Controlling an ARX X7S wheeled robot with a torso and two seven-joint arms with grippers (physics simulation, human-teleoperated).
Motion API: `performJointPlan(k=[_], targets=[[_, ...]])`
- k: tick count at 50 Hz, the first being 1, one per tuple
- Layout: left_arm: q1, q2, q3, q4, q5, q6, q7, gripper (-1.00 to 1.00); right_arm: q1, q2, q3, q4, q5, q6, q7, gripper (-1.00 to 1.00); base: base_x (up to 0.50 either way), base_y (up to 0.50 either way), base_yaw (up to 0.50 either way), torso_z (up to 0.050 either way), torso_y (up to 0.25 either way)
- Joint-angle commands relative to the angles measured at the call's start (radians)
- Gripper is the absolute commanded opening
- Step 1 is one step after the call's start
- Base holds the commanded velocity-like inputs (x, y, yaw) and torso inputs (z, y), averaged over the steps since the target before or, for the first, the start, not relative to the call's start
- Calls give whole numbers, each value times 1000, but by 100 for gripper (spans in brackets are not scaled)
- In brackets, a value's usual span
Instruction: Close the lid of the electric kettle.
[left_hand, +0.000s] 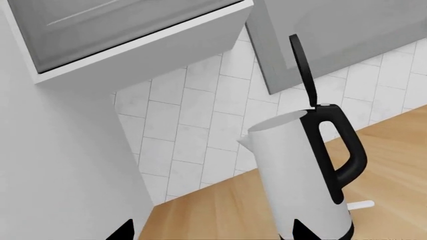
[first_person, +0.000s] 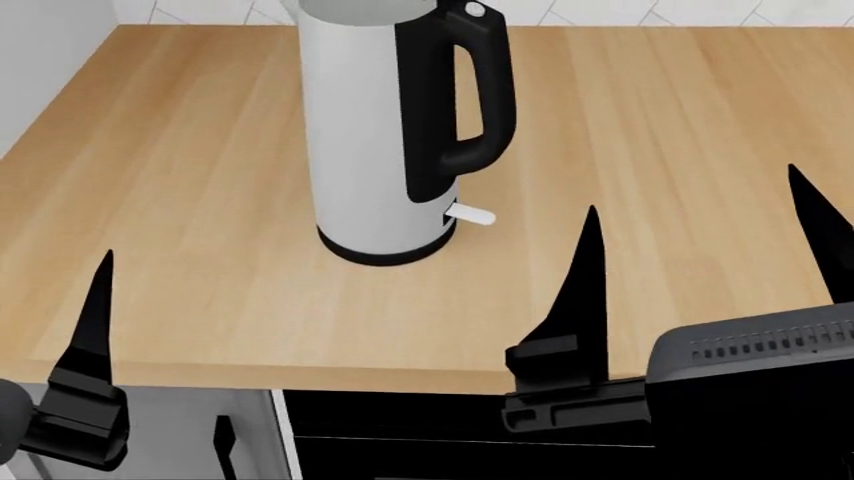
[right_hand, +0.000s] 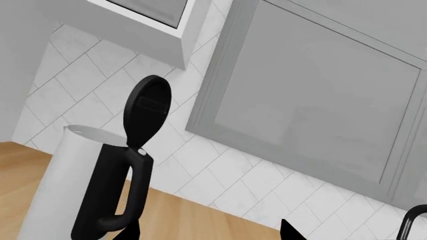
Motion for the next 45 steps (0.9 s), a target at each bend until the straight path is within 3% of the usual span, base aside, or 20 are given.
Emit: performJointPlan(k=[1,12,45], targets=[[-3,-7,12,-5,-10,13,-6,100,10,20,11,-2,37,-22,35,100,0,0,0,0,0],[-18,-12,21,-12,-17,18,-8,100,46,37,-20,-3,49,-25,66,100,183,0,0,0,0],[-11,-33,44,-15,-17,50,-21,100,50,80,-101,0,38,-87,105,100,353,0,0,0,0]])
